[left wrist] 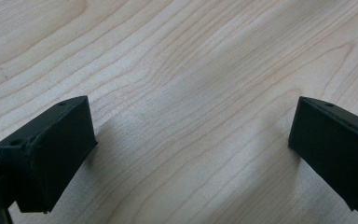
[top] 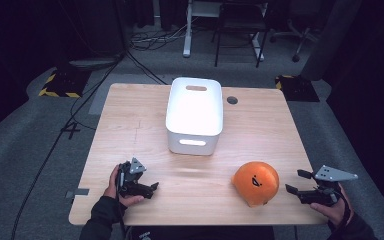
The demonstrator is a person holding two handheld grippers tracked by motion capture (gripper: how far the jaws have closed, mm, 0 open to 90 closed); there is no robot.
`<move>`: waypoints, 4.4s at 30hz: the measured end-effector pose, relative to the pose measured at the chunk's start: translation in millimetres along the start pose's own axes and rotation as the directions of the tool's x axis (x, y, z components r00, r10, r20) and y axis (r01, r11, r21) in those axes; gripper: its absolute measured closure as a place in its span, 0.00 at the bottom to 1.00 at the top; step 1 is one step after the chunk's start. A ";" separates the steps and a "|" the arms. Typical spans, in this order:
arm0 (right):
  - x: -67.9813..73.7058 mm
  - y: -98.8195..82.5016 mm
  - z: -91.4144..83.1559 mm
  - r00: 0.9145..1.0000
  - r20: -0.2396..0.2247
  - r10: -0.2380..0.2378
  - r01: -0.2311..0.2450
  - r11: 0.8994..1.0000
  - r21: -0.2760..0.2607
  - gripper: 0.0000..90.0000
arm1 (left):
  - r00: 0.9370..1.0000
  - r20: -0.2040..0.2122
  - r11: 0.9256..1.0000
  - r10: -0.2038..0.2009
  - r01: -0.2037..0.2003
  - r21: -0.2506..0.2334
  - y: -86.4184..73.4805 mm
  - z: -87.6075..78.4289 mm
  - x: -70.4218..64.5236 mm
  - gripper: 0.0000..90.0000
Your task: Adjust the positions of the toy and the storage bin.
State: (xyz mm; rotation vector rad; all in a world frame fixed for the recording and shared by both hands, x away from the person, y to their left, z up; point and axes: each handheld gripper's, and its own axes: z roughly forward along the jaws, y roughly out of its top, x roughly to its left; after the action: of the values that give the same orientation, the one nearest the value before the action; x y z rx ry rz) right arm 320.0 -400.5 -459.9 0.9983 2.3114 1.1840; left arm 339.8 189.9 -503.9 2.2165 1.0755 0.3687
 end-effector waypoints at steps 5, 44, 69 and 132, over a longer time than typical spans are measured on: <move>8.9 11.2 -9.3 1.000 -0.003 -0.019 0.019 0.999 -0.041 0.22 | 1.000 0.000 1.000 0.000 0.000 0.000 0.0 0.0 0.0 0.01; 74.2 49.4 28.8 0.993 -0.092 -0.075 0.066 0.993 -0.096 0.28 | 1.000 -0.003 1.000 -0.004 0.004 0.000 -0.1 -0.1 -0.4 0.01; 70.5 43.2 19.1 0.989 -0.111 -0.101 0.089 0.990 -0.112 0.58 | 0.993 0.045 0.967 0.105 -0.091 -0.237 63.6 -20.7 -17.8 0.21; 61.2 36.6 13.5 0.989 -0.114 -0.098 0.084 0.990 -0.117 0.57 | 0.949 0.157 0.923 0.273 -0.213 -0.321 209.7 49.2 -111.3 0.87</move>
State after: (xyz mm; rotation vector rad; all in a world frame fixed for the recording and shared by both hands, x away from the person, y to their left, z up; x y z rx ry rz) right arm 301.5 -333.8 -438.0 0.7937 2.3241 1.3527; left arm 420.4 -14.5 -401.2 2.0619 0.5924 0.3803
